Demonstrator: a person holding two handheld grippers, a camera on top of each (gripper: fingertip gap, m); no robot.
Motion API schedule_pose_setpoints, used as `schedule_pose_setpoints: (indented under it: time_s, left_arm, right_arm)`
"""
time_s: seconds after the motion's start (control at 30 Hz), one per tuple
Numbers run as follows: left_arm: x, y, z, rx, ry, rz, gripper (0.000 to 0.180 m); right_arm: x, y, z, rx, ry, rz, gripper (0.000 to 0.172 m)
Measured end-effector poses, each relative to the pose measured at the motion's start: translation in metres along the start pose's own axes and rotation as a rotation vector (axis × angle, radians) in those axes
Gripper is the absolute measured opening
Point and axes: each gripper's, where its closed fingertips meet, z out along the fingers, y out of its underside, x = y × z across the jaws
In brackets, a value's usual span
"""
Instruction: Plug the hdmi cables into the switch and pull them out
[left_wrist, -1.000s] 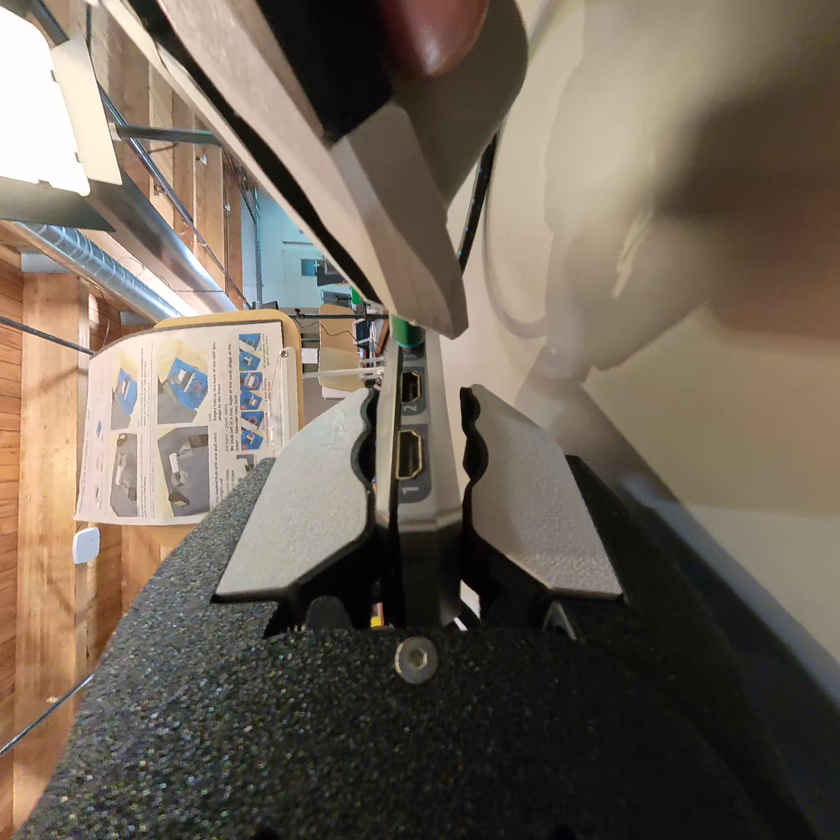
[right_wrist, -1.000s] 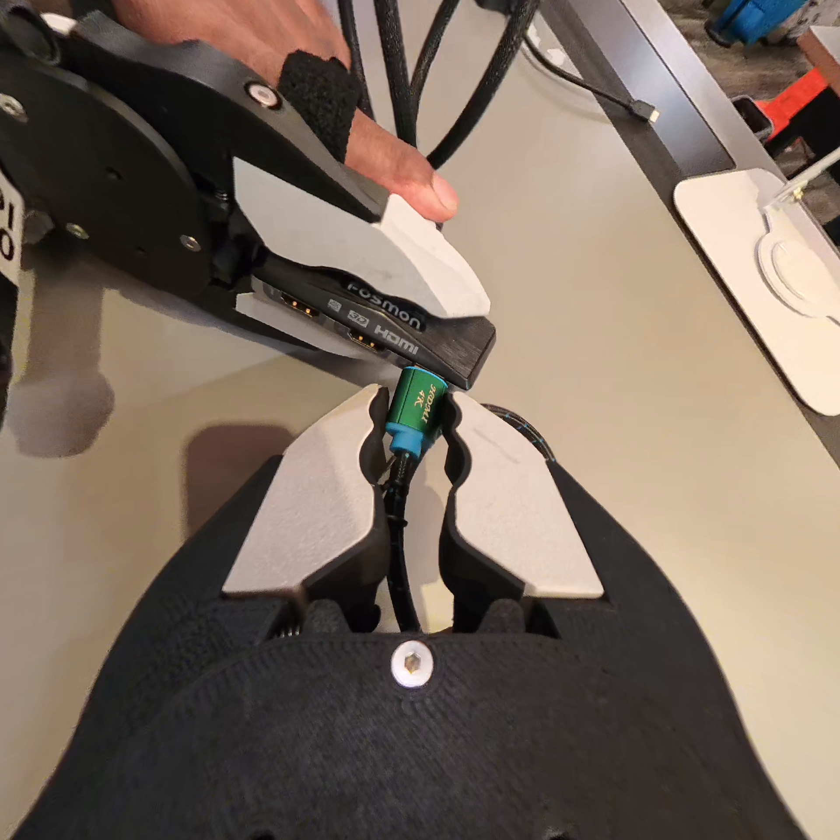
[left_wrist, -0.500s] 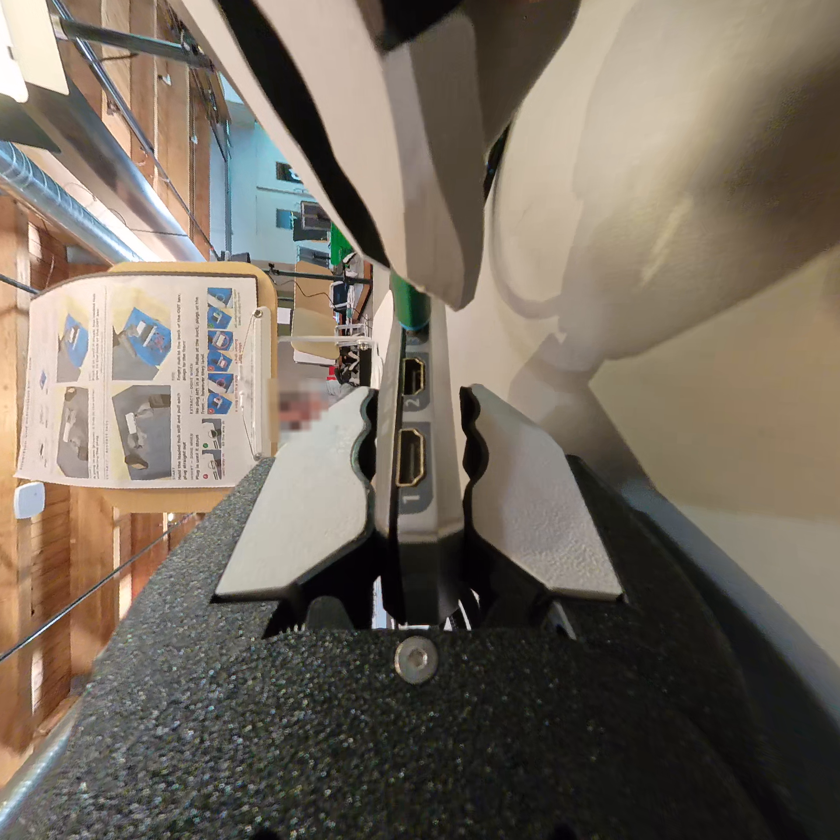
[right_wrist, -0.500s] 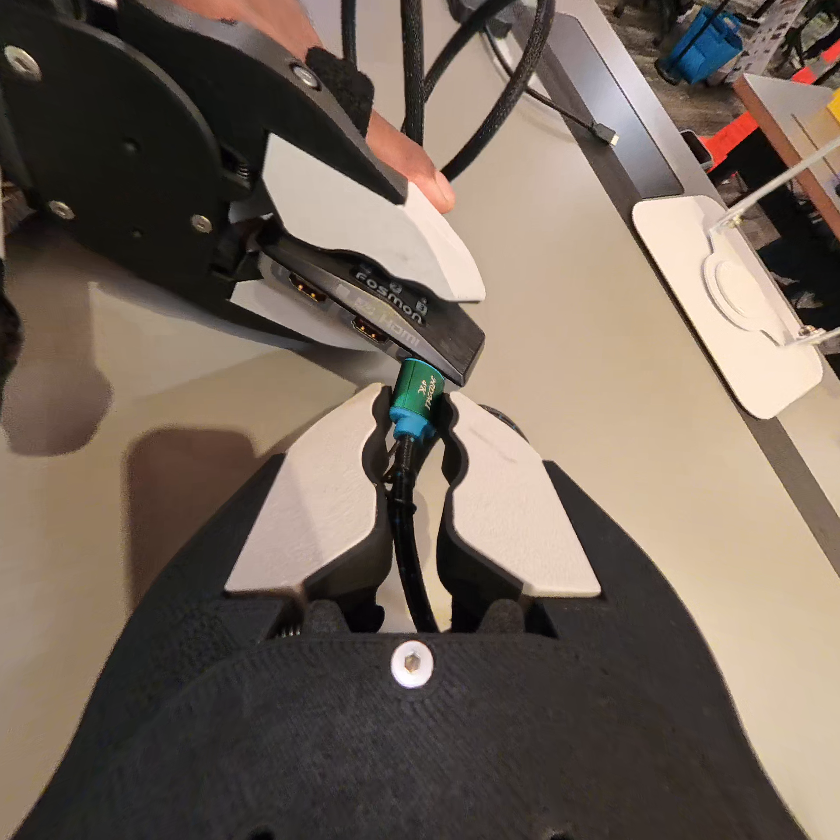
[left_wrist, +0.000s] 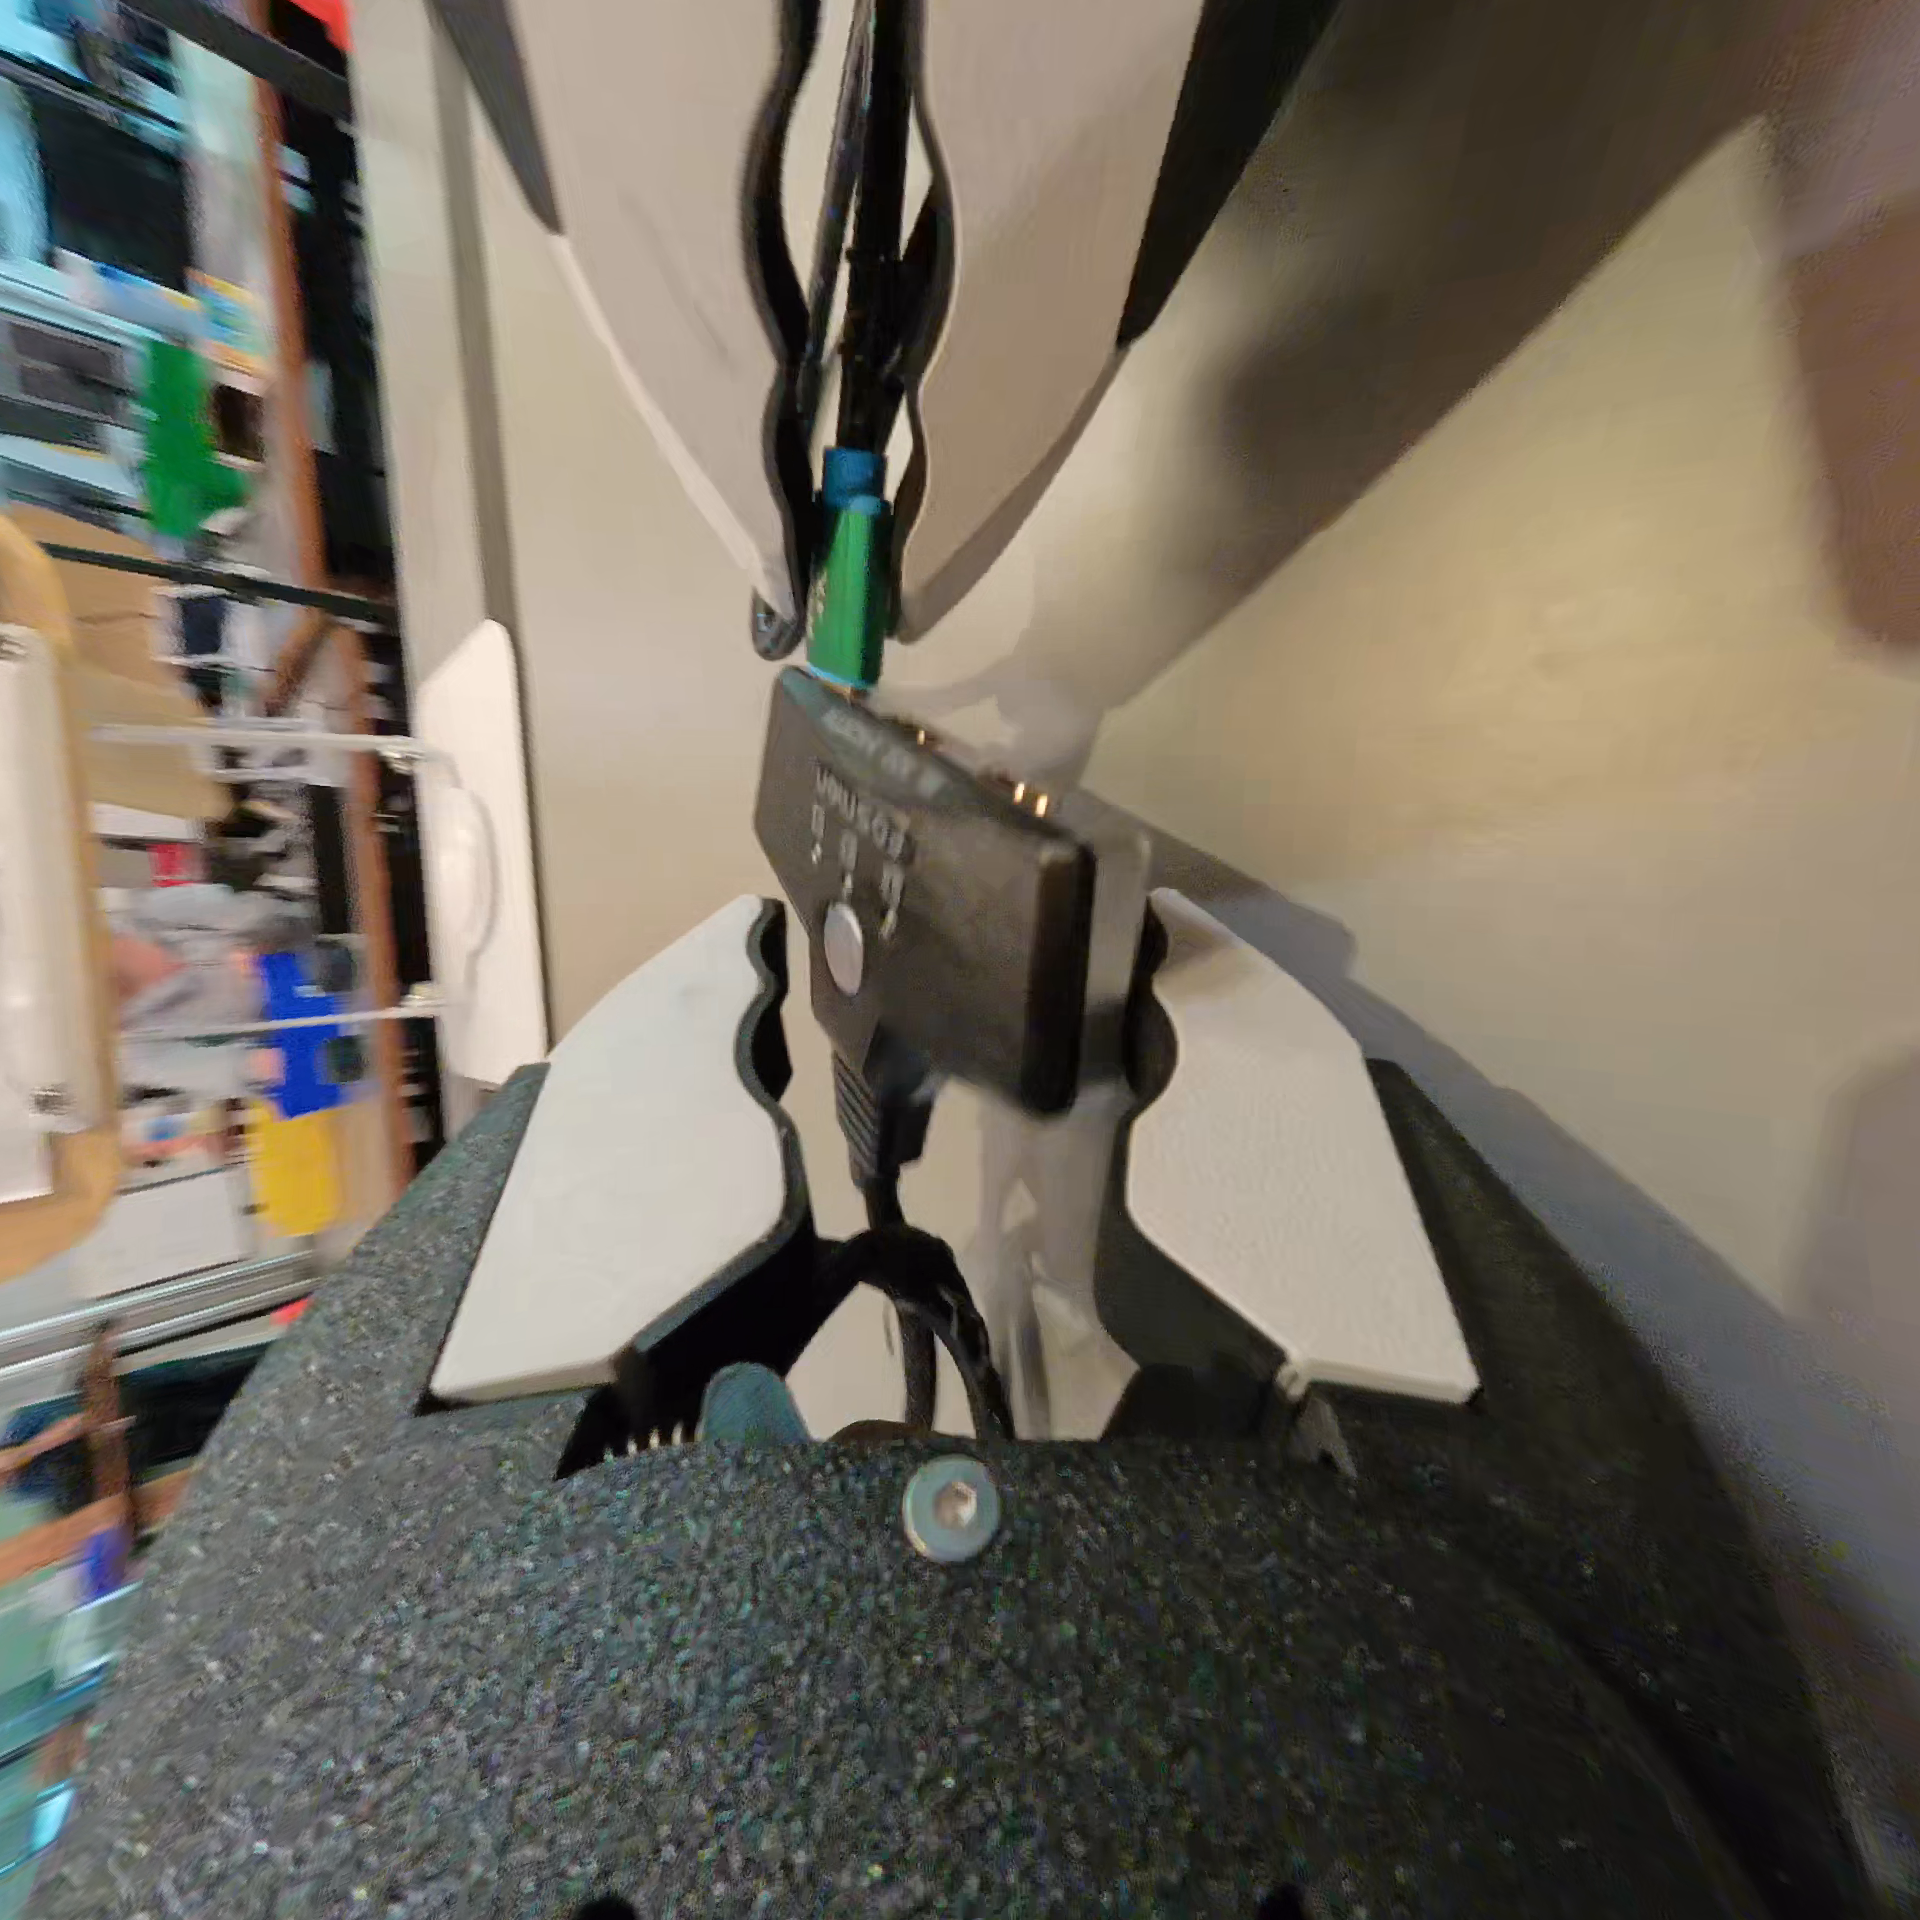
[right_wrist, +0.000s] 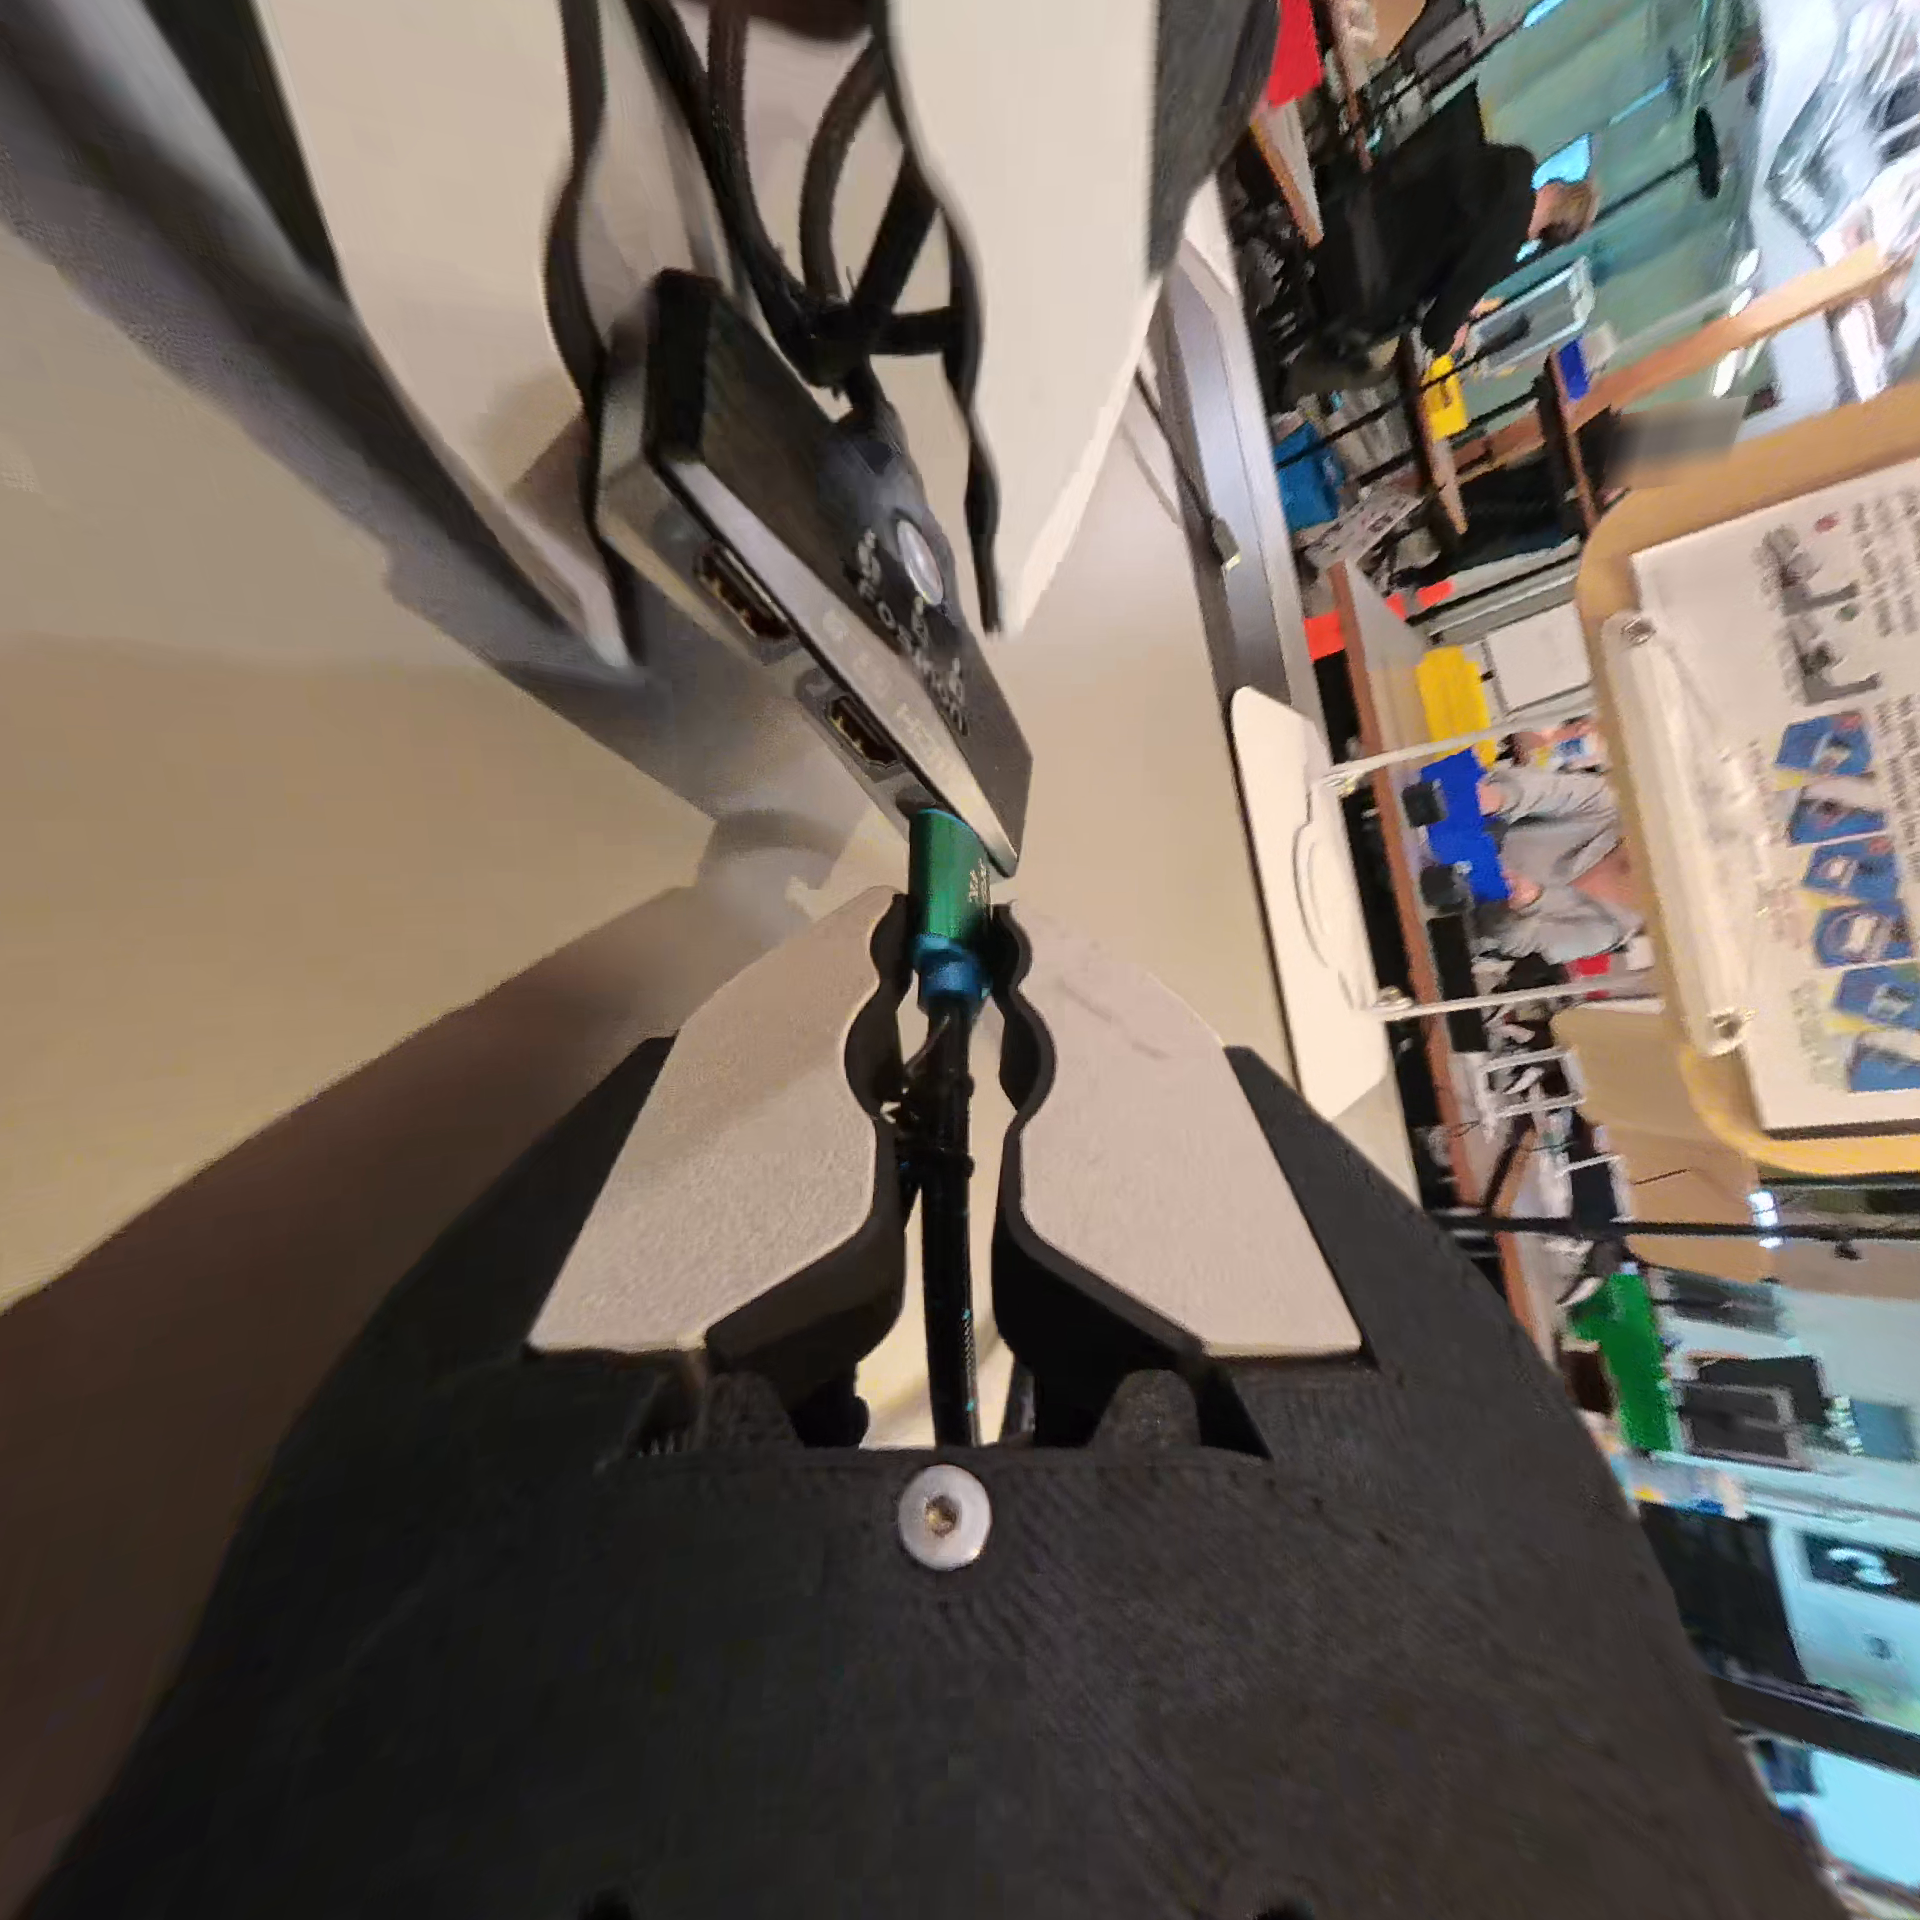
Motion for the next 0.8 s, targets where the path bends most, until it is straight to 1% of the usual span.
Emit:
schedule_pose_setpoints:
  time_s: [0.07,0.13,0.2,0.27,0.33,0.43,0.53,0.6,0.67,0.73,0.8]
  left_arm:
    - [0.004,-0.006,-0.024,0.041,0.098,-0.093,0.065]
    - [0.011,-0.019,-0.054,0.121,0.232,-0.211,0.069]
    - [0.012,-0.03,-0.086,0.195,0.347,-0.329,0.069]
    - [-0.001,-0.039,-0.114,0.256,0.378,-0.413,0.067]
    - [-0.019,-0.045,-0.134,0.283,0.407,-0.469,0.067]
    - [-0.051,-0.052,-0.151,0.281,0.417,-0.513,0.067]
    - [-0.076,-0.058,-0.148,0.28,0.455,-0.499,0.069]
    - [-0.076,-0.063,-0.132,0.293,0.571,-0.507,0.069]
    - [-0.061,-0.063,-0.104,0.288,0.737,-0.552,0.07]
    - [-0.031,-0.063,-0.079,0.279,0.956,-0.616,0.069]
    - [0.002,-0.069,-0.064,0.289,1.174,-0.706,0.064]
  right_arm:
    - [0.001,0.003,0.0,0.007,0.015,-0.043,0.015]
    - [0.002,0.005,0.0,0.018,0.047,-0.11,0.015]
    - [0.004,0.005,-0.003,0.036,0.074,-0.171,0.015]
    - [0.005,0.003,-0.008,0.062,0.098,-0.214,0.015]
    - [0.004,-0.001,-0.013,0.097,0.11,-0.26,0.014]
    - [-0.002,-0.009,-0.021,0.154,0.115,-0.336,0.015]
    - [-0.011,-0.019,-0.031,0.221,0.11,-0.398,0.014]
    - [-0.016,-0.027,-0.038,0.271,0.117,-0.441,0.014]
    - [-0.02,-0.035,-0.046,0.316,0.134,-0.481,0.015]
    - [-0.024,-0.041,-0.054,0.356,0.159,-0.52,0.015]
    - [-0.025,-0.046,-0.061,0.386,0.191,-0.553,0.014]
